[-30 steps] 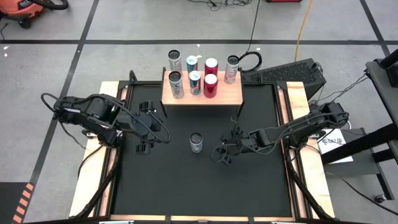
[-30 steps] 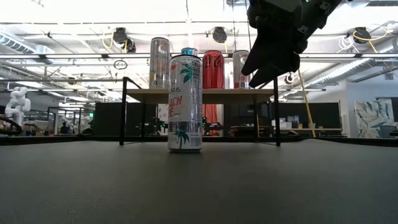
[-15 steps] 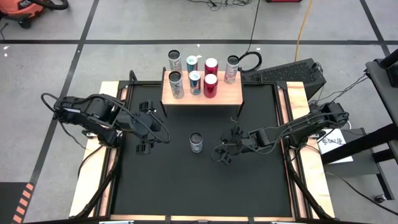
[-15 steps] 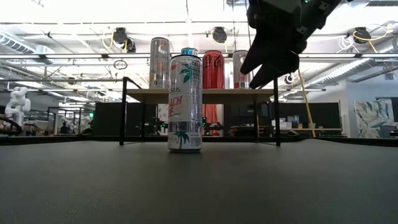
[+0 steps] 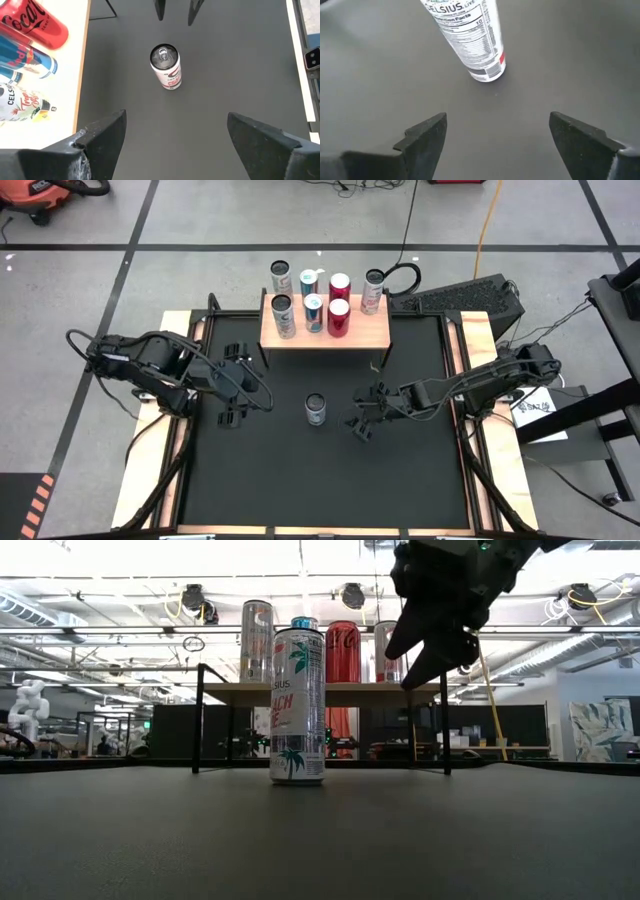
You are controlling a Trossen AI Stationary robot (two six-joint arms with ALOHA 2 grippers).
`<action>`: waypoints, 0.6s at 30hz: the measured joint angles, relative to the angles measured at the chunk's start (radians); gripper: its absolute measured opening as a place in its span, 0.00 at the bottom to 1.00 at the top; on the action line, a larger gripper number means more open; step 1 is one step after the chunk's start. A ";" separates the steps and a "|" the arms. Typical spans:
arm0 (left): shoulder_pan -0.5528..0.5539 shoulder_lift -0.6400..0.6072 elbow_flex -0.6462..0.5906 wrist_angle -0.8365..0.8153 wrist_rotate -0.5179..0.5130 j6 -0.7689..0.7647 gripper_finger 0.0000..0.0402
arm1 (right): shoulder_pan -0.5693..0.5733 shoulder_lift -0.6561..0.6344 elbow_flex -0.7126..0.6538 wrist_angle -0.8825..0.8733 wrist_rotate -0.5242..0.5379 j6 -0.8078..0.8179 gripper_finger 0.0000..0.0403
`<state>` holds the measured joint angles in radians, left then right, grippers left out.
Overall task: Place canned beverage on shelf
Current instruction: Put the white-pink soda can on the shelf
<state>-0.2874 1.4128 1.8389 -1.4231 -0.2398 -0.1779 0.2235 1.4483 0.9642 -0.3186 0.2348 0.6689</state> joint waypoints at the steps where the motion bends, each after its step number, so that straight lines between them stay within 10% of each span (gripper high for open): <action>1: 0.000 0.000 0.000 0.000 0.000 0.000 0.86 | -0.002 0.000 0.000 0.000 -0.001 0.000 0.83; 18: 0.000 0.000 0.000 0.000 0.000 0.001 0.86 | -0.002 0.000 0.001 0.034 0.000 0.003 0.83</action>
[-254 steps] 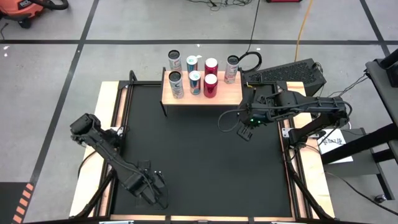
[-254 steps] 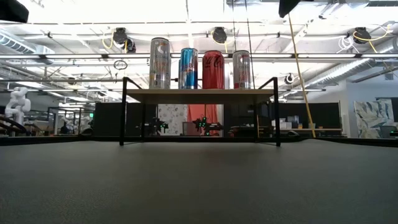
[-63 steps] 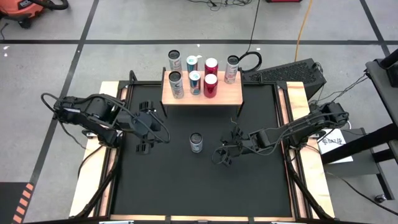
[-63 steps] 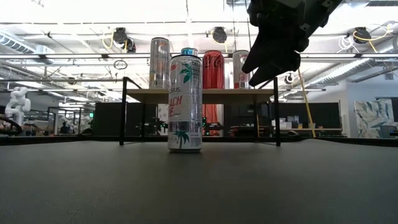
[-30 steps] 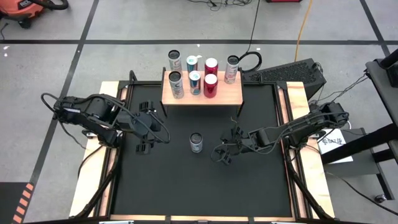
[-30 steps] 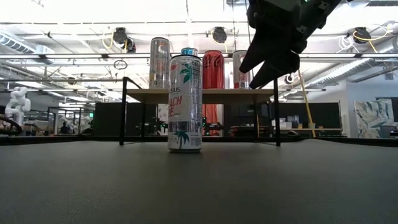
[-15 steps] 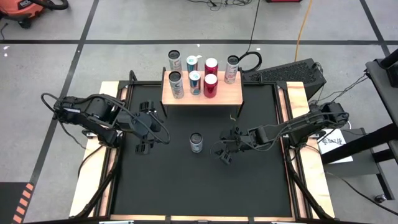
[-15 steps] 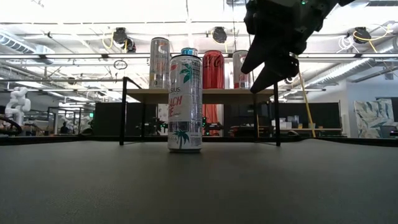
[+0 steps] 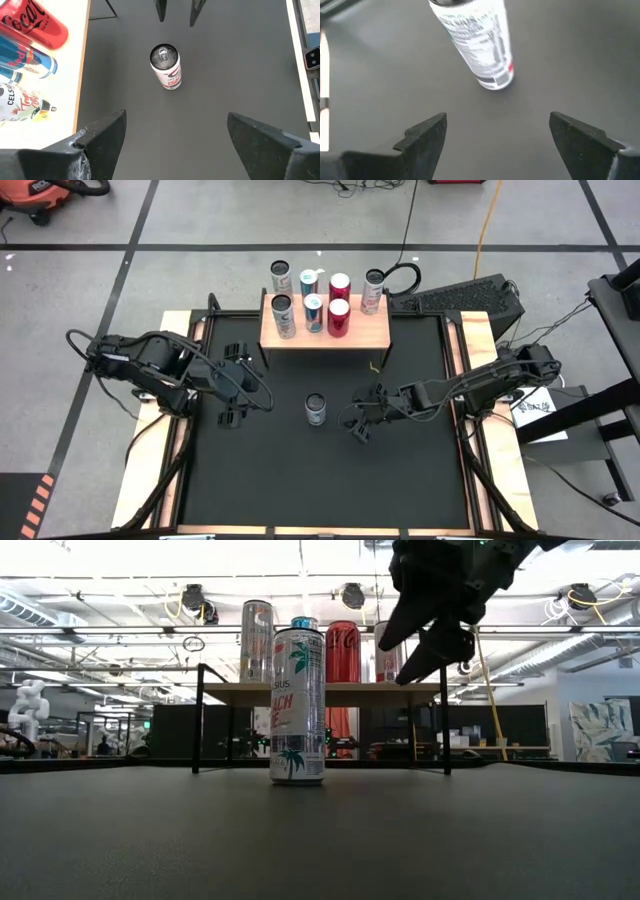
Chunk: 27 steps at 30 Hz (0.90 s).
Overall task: Place canned beverage on shelf
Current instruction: Put the white-pink soda can on the shelf
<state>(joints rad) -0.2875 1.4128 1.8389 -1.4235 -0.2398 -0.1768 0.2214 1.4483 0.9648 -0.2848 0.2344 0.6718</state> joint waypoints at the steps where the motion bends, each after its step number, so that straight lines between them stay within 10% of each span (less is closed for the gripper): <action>1: 0.000 0.000 0.000 0.000 0.000 0.000 0.86 | 0.000 0.000 0.000 0.011 0.000 -0.002 0.83; 27: 0.000 0.000 0.000 0.000 0.000 0.000 0.86 | -0.026 0.008 0.000 0.092 0.006 -0.066 0.83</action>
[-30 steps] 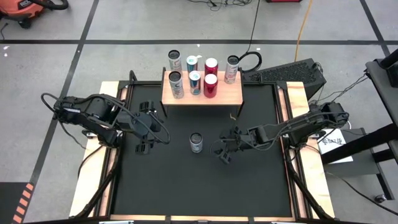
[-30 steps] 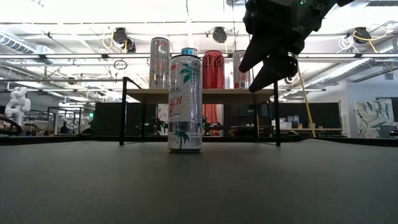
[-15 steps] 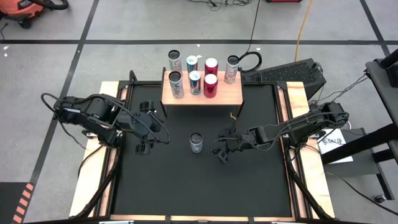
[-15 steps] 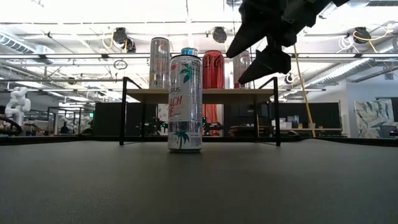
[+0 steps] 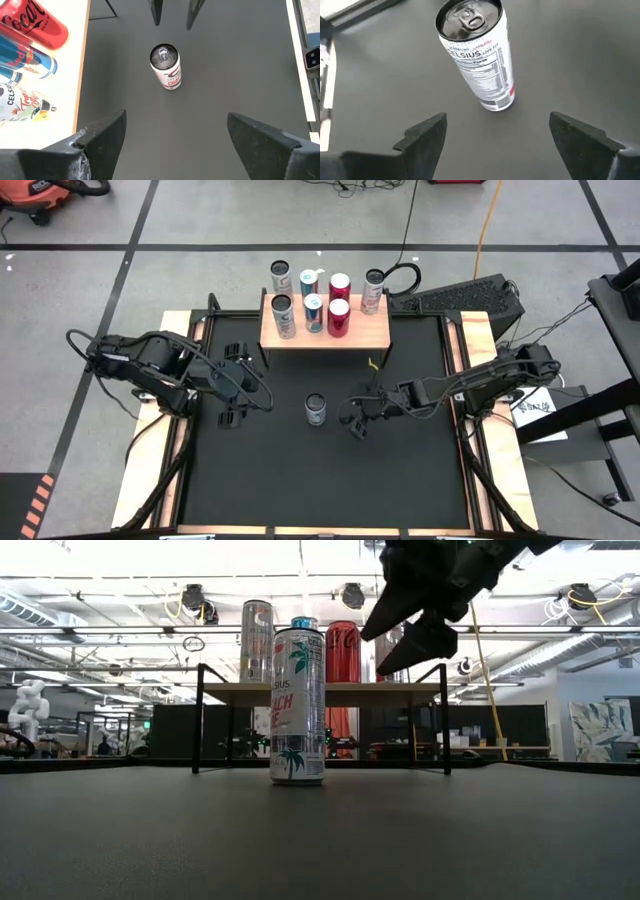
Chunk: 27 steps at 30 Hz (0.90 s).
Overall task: Place canned beverage on shelf
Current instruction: Put the white-pink soda can on the shelf
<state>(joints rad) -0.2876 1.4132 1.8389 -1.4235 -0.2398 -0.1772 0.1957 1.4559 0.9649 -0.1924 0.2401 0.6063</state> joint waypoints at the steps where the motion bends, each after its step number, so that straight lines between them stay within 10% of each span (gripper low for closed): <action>1: 0.000 0.000 0.000 0.000 0.000 0.000 0.86 | -0.002 0.000 0.000 0.003 0.001 -0.023 0.83; 27: 0.000 0.000 0.000 0.000 0.000 0.001 0.86 | -0.017 0.219 0.000 0.366 0.124 -0.253 0.83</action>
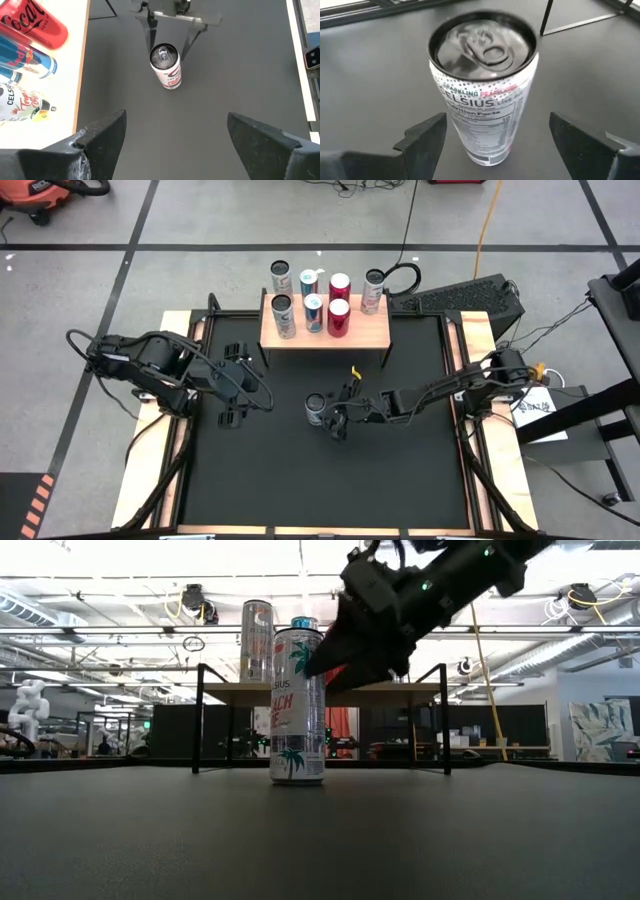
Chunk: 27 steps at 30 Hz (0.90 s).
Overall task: Place canned beverage on shelf
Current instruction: Put the white-pink soda can on the shelf
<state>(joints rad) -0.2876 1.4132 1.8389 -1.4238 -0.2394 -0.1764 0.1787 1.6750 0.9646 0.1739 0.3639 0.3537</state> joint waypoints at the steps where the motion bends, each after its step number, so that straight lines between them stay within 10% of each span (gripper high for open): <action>1: 0.000 0.000 0.000 -0.001 0.000 0.000 0.86 | 0.000 0.012 0.000 0.011 0.001 0.000 0.83; 27: 0.000 0.000 0.000 -0.001 0.000 0.000 0.86 | 0.000 0.109 0.002 0.113 0.051 0.075 0.80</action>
<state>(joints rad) -0.2876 1.4132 1.8389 -1.4252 -0.2394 -0.1761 0.1788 1.7836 0.9665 0.2871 0.4149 0.4284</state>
